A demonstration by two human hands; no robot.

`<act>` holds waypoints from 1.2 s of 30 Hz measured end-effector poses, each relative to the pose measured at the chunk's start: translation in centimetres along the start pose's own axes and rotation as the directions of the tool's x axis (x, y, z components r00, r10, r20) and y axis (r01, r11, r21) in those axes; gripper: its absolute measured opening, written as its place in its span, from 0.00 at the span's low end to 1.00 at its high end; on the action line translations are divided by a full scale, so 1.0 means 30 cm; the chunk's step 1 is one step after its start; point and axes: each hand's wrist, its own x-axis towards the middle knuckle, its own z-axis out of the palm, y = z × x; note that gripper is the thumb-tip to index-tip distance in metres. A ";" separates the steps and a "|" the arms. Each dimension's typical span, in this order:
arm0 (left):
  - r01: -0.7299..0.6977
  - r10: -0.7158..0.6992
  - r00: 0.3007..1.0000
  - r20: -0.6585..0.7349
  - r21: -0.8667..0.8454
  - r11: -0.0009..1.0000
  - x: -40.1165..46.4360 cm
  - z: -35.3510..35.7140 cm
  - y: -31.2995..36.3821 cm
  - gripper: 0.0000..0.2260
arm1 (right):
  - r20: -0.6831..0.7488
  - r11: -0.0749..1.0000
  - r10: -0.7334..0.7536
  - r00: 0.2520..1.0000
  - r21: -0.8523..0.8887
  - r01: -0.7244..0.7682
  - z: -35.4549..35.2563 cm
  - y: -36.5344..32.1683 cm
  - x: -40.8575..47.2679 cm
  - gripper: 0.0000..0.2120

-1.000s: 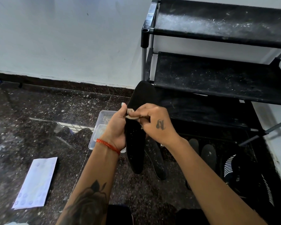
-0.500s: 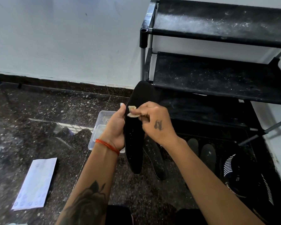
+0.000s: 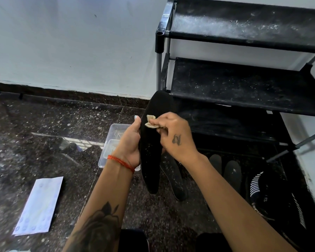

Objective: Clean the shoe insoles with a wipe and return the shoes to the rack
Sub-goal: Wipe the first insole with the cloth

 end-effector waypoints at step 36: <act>-0.058 0.058 0.998 -0.004 -0.018 0.998 -0.016 0.008 0.002 0.33 | 0.092 0.994 -0.067 0.993 0.089 0.059 -0.011 0.002 -0.001 0.09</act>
